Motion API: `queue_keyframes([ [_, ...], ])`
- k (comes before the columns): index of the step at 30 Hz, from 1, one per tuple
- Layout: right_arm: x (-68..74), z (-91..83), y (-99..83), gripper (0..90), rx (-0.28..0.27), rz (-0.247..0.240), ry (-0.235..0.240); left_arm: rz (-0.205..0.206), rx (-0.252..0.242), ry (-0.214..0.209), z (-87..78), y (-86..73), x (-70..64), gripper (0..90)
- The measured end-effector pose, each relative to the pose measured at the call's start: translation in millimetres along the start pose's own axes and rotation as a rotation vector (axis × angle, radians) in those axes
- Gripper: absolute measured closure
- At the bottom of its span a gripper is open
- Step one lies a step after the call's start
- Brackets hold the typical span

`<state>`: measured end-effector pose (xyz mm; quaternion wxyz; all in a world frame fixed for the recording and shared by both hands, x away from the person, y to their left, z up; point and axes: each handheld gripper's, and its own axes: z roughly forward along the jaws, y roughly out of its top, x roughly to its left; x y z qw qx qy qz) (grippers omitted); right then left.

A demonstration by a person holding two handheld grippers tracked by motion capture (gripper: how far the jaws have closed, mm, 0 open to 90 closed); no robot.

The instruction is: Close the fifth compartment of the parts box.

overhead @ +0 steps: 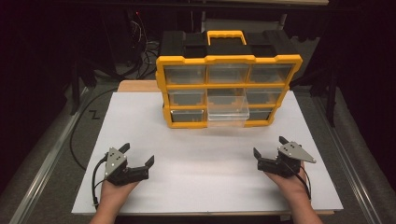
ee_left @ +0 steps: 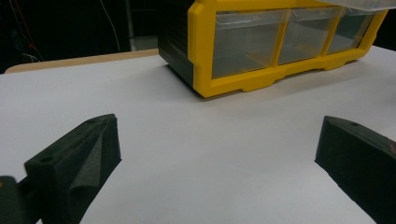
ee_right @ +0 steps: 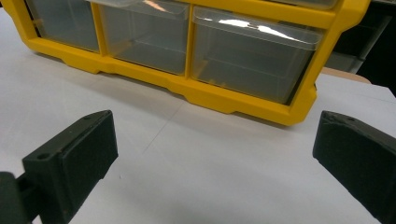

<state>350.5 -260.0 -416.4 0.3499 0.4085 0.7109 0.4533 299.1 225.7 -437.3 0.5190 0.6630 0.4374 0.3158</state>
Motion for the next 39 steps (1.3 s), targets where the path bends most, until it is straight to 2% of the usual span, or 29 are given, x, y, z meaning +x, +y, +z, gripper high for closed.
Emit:
queue_keyframes([
  [6, 2.3, 4.3, 1.0, 1.2, 0.005, -0.002, 0.001, -0.002, 0.004, -0.003, 1.7, 0.1, 0.3, 0.7],
  [10, 2.0, 11.5, 3.1, 3.0, 0.005, 0.021, -0.003, -0.007, 0.019, 0.005, 3.8, 0.0, 1.9, 0.8],
  [16, 7.8, 16.5, 6.4, 5.6, 0.003, -0.007, -0.004, 0.006, 0.028, 0.014, 4.8, -0.3, 1.6, 0.8],
  [18, 8.6, 16.3, 6.8, 5.6, 0.006, -0.026, -0.001, 0.012, 0.029, 0.013, 4.5, -0.2, 1.3, 0.8],
  [27, 5.6, 13.8, 5.4, 4.6, 0.013, -0.019, 0.010, 0.018, 0.018, 0.015, 2.3, 0.4, 0.5, 0.8],
  [39, 4.8, 10.2, 4.8, 12.5, 0.000, -0.015, 0.004, 0.028, 0.010, 0.004, 3.4, 1.9, -0.4, 0.8],
])
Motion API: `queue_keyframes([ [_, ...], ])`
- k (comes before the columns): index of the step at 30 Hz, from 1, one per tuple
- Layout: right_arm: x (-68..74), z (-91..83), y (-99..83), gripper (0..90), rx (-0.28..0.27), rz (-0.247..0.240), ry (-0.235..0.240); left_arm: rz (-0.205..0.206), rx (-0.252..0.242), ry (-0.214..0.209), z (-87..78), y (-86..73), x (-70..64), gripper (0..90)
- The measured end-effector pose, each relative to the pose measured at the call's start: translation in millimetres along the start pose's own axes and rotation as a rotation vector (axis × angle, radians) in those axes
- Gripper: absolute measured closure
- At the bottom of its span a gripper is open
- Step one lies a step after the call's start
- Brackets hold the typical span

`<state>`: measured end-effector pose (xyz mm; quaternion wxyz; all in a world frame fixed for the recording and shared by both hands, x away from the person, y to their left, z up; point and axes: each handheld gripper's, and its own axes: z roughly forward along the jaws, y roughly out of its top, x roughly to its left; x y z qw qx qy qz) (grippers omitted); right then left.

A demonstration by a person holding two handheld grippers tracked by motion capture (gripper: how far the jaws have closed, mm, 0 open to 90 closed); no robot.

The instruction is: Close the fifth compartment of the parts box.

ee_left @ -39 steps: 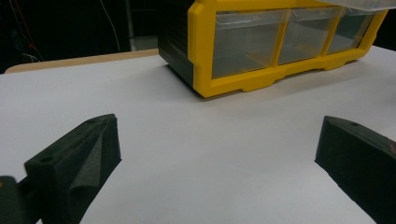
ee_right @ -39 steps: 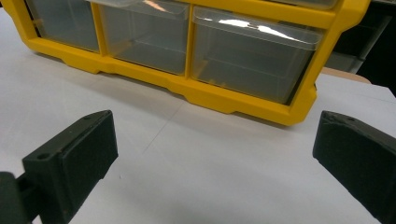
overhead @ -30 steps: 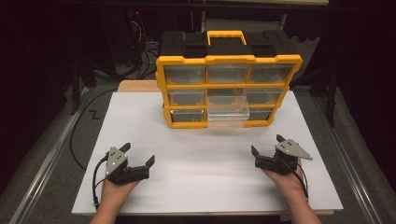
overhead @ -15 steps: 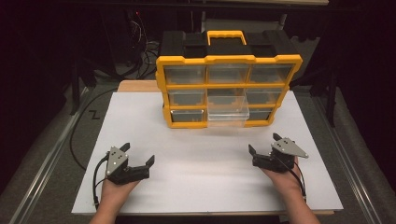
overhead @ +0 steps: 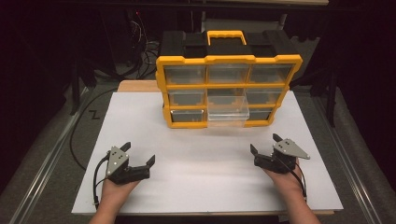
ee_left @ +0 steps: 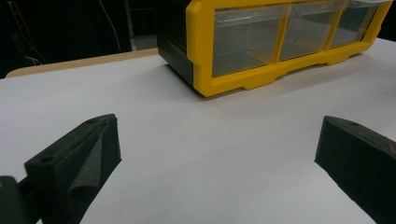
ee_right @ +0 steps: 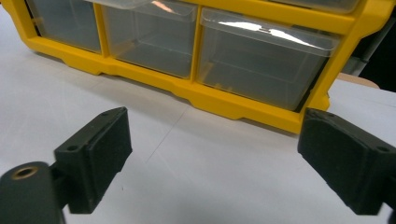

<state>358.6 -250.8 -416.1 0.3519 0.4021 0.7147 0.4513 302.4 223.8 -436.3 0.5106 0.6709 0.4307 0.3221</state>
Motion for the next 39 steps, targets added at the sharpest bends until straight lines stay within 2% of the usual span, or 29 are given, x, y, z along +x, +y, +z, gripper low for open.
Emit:
queue_keyframes([
  [11, -3.2, -3.5, -1.7, 25.8, 0.009, 0.036, -0.005, -0.004, 0.001, -0.002, 1.0, -0.2, -0.4, 0.8],
  [15, -4.0, -3.2, -1.9, 35.0, 0.011, 0.048, -0.006, -0.007, 0.001, 0.001, 0.2, -0.5, 1.0, 0.8],
  [19, -1.8, -3.0, -4.0, 44.8, 0.021, 0.035, -0.003, -0.010, -0.002, -0.001, -0.3, -0.4, 1.1, 0.8],
  [20, -1.8, -3.0, -4.0, 44.8, 0.021, 0.035, -0.003, -0.010, -0.002, -0.001, -0.3, -0.4, 1.1, 0.8],
  [21, -1.0, -3.2, -4.3, 49.1, 0.021, 0.032, 0.005, -0.010, 0.003, -0.002, 0.8, -0.8, 0.7, 0.8],
  [22, -1.0, -3.2, -4.3, 49.1, 0.021, 0.032, 0.005, -0.010, 0.003, -0.002, 0.8, -0.8, 0.7, 0.8],
  [23, -0.9, -3.0, -4.7, 53.6, 0.023, 0.033, 0.010, -0.014, 0.002, -0.001, 1.6, -1.0, 0.4, 0.8],
  [31, -0.6, -4.9, -4.0, 64.1, 0.013, 0.026, 0.017, -0.010, -0.001, -0.005, 0.4, -0.5, 0.1, 0.8],
  [39, 0.5, -6.8, -3.3, 79.0, 0.005, 0.016, 0.028, -0.009, 0.003, -0.007, 0.7, -1.2, -1.1, 0.8],
])
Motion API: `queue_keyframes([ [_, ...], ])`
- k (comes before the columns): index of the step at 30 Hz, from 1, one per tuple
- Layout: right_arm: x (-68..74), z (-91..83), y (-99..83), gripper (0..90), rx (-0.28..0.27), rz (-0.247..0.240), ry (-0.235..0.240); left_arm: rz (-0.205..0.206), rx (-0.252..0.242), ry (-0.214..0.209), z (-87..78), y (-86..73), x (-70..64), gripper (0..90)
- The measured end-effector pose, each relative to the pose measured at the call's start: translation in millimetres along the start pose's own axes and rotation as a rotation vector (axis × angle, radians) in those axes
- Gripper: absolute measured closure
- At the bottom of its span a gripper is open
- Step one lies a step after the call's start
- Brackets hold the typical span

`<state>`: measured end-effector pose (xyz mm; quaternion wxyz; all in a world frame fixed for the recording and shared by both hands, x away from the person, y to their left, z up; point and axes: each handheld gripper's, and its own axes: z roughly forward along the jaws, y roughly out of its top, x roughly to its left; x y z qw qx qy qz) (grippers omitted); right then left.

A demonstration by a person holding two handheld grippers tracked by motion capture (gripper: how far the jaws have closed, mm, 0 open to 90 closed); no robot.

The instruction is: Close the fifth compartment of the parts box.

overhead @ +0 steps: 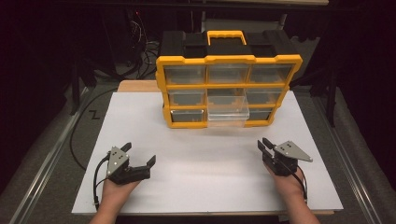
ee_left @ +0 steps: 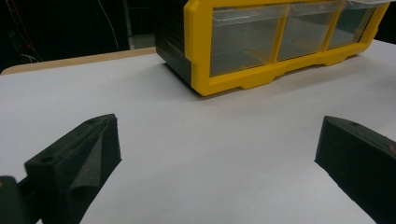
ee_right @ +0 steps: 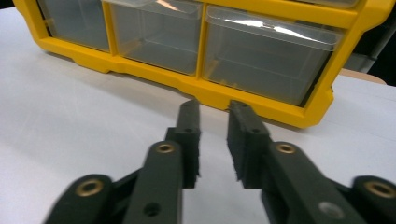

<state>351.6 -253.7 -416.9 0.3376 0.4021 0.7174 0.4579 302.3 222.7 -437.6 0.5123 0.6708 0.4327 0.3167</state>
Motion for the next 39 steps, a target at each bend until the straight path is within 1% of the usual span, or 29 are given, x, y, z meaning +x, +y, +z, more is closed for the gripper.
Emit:
queue_keyframes([
  [1, 0.4, -0.2, 0.1, 83.1, -0.003, -0.006, 0.007, -0.001, 0.002, -0.001, 0.1, -0.2, -0.2, 0.8],
  [6, 2.0, -1.8, 1.0, 90.0, -0.007, -0.015, 0.011, -0.006, -0.001, 0.001, -0.5, -0.1, 0.5, 0.8],
  [11, 3.2, -3.5, 2.9, 90.0, -0.018, -0.032, 0.015, -0.007, -0.004, 0.000, -1.0, 0.1, 0.6, 0.8],
  [19, 3.9, -2.8, 3.3, 90.0, -0.015, -0.035, 0.023, -0.012, -0.004, -0.002, -0.4, 0.1, 1.6, 0.9],
  [22, 4.1, -3.4, 3.7, 90.0, -0.020, -0.037, 0.024, -0.008, -0.003, -0.002, -0.4, 0.2, 1.1, 0.9],
  [27, 3.4, -4.2, 3.7, 90.0, -0.019, -0.026, 0.027, -0.009, -0.001, 0.001, -0.8, 0.0, 0.9, 0.9],
  [35, 3.6, -3.2, 4.3, 90.0, -0.025, -0.023, 0.036, -0.004, 0.004, 0.006, 0.4, -0.6, 0.2, 0.7],
  [37, 4.2, -3.4, 4.5, 90.0, -0.027, -0.024, 0.037, -0.009, 0.002, 0.004, 1.1, -0.7, -0.1, 0.7],
  [38, 4.6, -3.4, 4.6, 90.0, -0.030, -0.022, 0.038, -0.006, -0.001, 0.016, 1.1, -0.5, -0.4, 0.7],
  [39, 5.0, -3.3, 4.8, 90.0, -0.033, -0.020, 0.042, -0.006, -0.001, 0.016, 1.1, -0.5, -0.4, 0.5],
])
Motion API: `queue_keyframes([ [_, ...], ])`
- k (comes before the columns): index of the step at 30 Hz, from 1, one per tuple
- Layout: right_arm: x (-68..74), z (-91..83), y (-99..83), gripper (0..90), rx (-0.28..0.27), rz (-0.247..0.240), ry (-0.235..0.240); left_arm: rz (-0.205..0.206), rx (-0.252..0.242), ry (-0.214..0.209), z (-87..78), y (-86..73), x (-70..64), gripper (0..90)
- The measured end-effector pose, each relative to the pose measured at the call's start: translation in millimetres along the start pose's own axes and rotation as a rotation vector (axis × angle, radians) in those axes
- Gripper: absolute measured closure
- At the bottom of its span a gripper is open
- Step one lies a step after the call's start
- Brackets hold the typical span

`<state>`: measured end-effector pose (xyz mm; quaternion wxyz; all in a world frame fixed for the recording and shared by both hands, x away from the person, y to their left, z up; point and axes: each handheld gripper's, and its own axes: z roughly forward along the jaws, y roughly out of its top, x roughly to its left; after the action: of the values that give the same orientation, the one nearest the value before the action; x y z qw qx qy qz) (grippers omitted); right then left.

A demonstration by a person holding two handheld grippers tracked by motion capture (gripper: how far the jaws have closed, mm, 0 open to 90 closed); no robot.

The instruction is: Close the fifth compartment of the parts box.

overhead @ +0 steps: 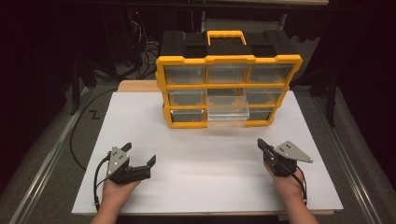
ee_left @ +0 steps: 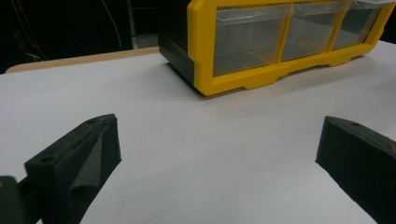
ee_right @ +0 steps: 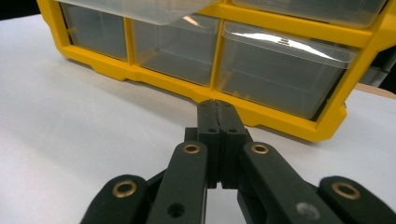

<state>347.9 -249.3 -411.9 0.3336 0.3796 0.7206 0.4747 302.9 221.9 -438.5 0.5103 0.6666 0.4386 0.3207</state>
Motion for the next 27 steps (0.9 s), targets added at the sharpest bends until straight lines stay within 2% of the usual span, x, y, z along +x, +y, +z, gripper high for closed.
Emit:
queue_keyframes([
  [7, 3.0, 1.5, 0.7, 90.0, -0.002, -0.011, 0.009, -0.006, 0.006, 0.006, 1.7, -0.4, 1.5, 0.3],
  [18, 10.0, 3.0, 3.9, 90.0, -0.015, -0.011, 0.030, 0.014, 0.002, -0.011, -0.1, 0.5, 0.0, 0.3],
  [23, 20.2, 6.6, 10.2, 90.0, -0.039, -0.006, 0.053, 0.011, -0.001, -0.017, -1.7, 0.7, -0.3, 0.3],
  [27, 32.4, 13.0, 15.0, 90.0, -0.045, -0.022, 0.076, 0.005, -0.004, -0.018, -2.4, 0.9, 0.2, 0.3],
])
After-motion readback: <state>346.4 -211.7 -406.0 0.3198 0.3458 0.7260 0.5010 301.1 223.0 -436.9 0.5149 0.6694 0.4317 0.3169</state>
